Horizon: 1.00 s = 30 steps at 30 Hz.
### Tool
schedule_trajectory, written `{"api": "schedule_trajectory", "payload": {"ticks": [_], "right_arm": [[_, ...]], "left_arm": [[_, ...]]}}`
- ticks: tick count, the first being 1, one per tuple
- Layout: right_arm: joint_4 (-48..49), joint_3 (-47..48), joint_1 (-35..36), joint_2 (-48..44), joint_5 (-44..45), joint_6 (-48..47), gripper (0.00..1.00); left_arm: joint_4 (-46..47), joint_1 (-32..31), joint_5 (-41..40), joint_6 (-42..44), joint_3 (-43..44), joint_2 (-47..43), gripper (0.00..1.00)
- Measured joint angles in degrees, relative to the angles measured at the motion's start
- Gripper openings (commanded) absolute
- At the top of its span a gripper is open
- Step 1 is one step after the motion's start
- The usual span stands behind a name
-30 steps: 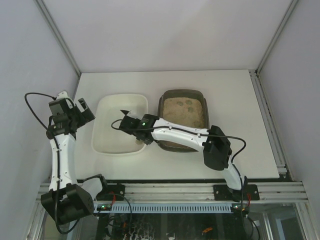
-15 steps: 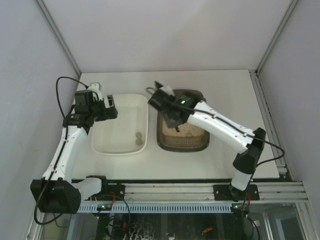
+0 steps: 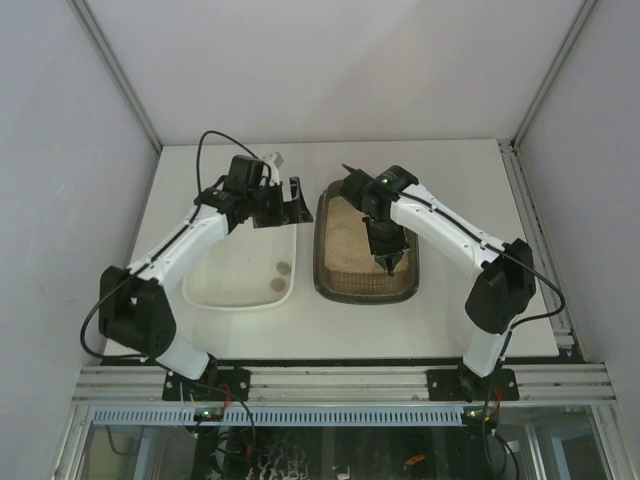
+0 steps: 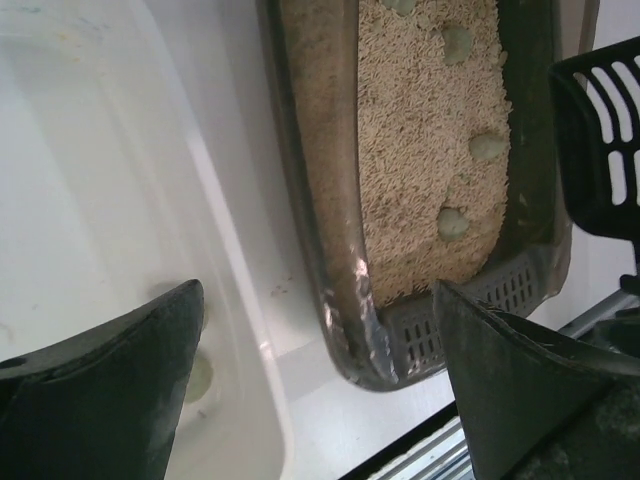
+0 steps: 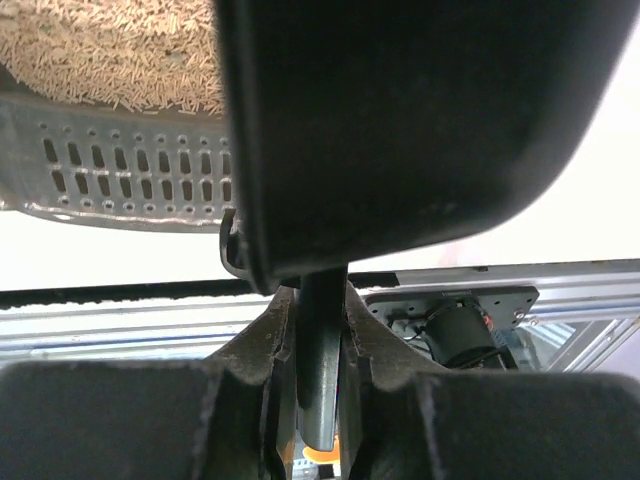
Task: Clean the litter box
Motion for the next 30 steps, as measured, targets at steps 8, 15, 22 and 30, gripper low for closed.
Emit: {"api": "schedule_trajectory", "payload": {"ticks": [8,15,22,30], "right_arm": [[3.1,3.3,-2.7,8.5,-1.4,-1.9,0.0],[6.8,3.9,-3.5,12.7,0.2,-2.9,0.0],[9.7,3.9,-4.7,15.9,3.0,-3.2,0.0],[10.9,7.2,-4.9,20.5,4.3,-3.2,0.0]], "left_arm": [[2.6,-1.3,3.1,-9.3,4.1,9.4,1.0],[3.9,-1.3,3.4,-10.7,3.3,7.8,1.0],[6.8,-1.3,3.1,-9.7,-2.9,-1.2,1.0],[8.9,-1.3,3.0,-7.0,-5.6,-4.3,1.0]]}}
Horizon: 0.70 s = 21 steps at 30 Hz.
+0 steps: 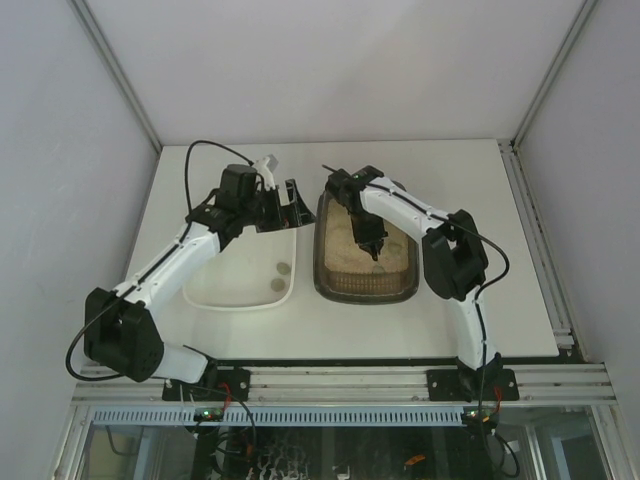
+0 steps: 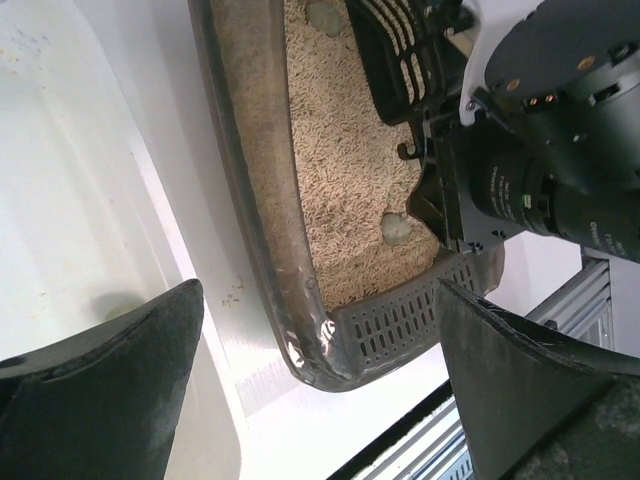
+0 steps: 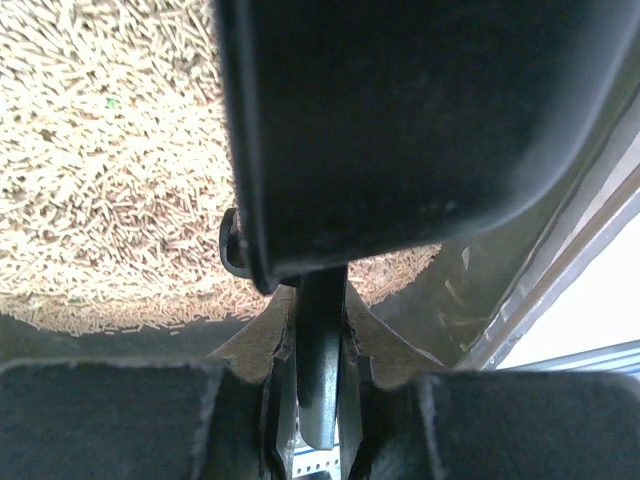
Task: Clean the litter box
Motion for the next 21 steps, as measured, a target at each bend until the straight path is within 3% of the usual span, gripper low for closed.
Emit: {"api": "schedule_trajectory", "payload": {"ticks": [21], "right_arm": [[-1.8,7.9,0.2,7.5,0.2,-0.7,0.0]], "left_arm": [[0.6,0.0,0.6,1.6,-3.3,0.4,1.0]]}}
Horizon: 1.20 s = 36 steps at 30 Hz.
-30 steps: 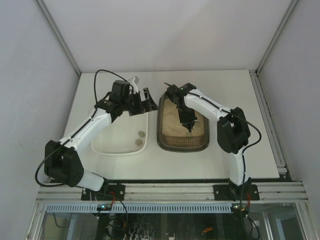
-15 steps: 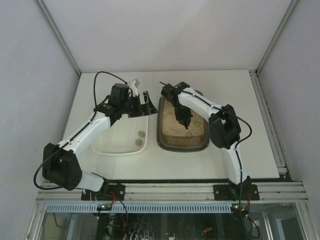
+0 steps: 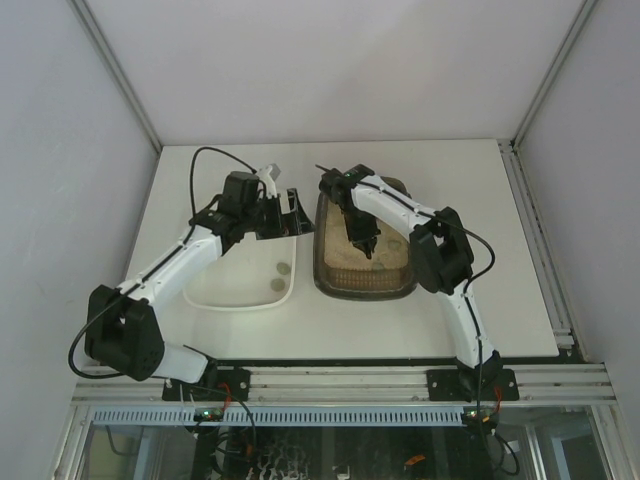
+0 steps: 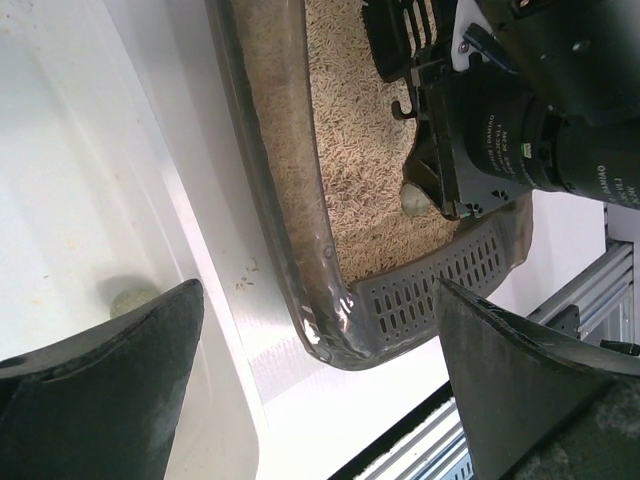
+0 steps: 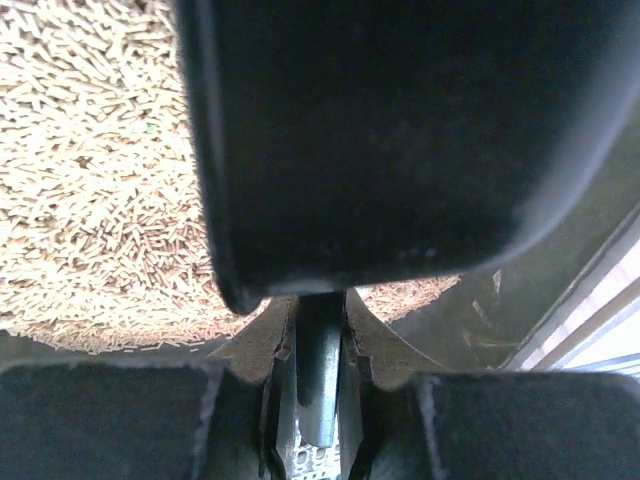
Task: Clean the litter box
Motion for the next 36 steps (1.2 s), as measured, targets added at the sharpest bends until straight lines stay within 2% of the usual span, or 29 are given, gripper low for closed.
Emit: {"api": "schedule_trajectory", "payload": {"ticks": [4,11,19,26,36], "right_arm": [[3.0,-2.6,0.3,-1.6,-2.5,-1.1,0.0],[7.4,-12.5,0.4,-10.6,-9.6,-3.7,0.0],[8.6,-19.1,0.0,-18.8,-11.6,-4.6,0.0],[9.2,-19.4,-0.3,-18.5,-10.1,-4.6,0.0],[11.6,-18.0,-1.0,-12.6,-8.4,-4.2,0.0]], "left_arm": [[0.2,0.0,0.1,0.6,-1.0,0.0,1.0],[0.3,0.2,0.9,0.8,-1.6,0.0,1.0],[0.7,0.5,1.4,0.8,-2.3,0.0,1.0],[1.2,0.7,2.3,0.8,-2.6,0.0,1.0],[2.7,0.7,3.0,0.8,-4.2,0.0,1.0]]}}
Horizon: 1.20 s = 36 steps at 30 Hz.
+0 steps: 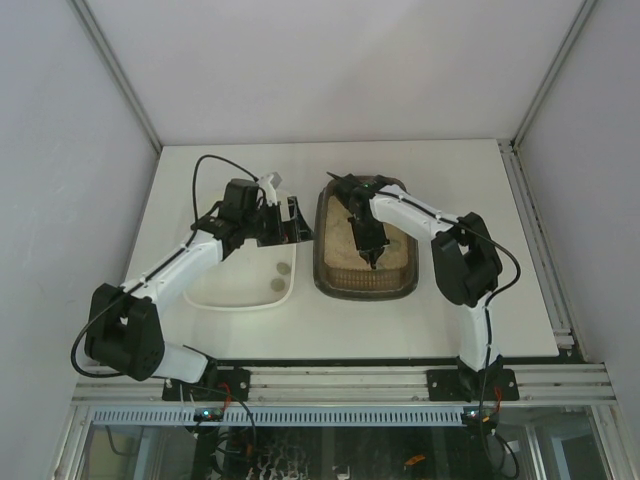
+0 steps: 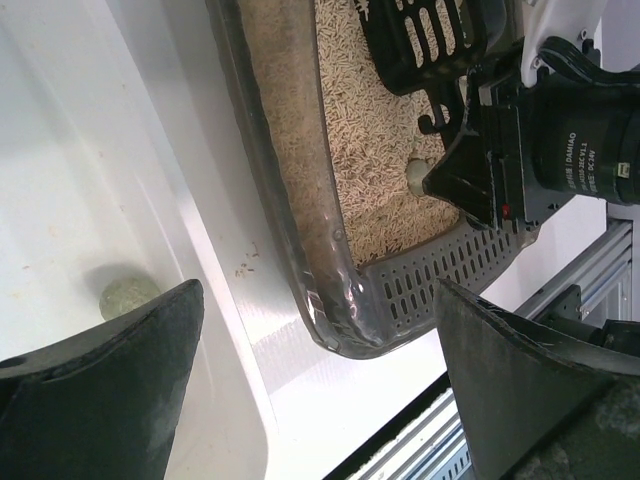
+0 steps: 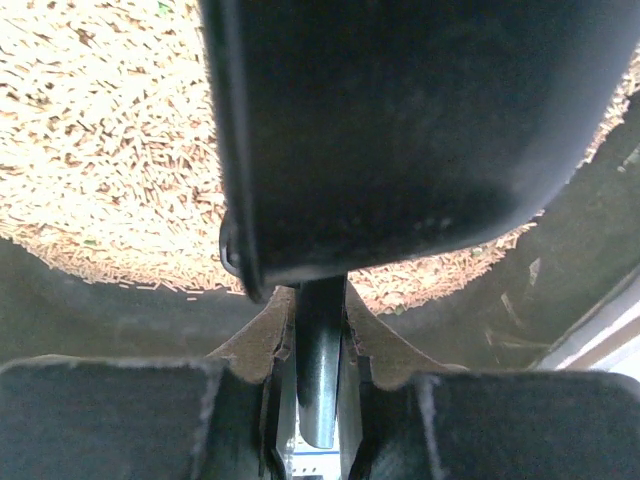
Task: Clean the litter box
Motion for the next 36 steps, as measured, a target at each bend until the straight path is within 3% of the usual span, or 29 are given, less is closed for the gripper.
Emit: {"api": "schedule_trajectory", "payload": {"ticks": [27,36], "right_arm": [[6.8,2.6,-2.9,2.9,-17.1,1.3,0.0],[12.1,-7.8,-5.0,-4.5,-22.5,2.8,0.0]], "left_arm": [[0.2,0.4,1.5,0.0,-0.1,0.0,1.0],[0.2,0.8,1.5,0.0,-0.1,0.0,1.0]]}}
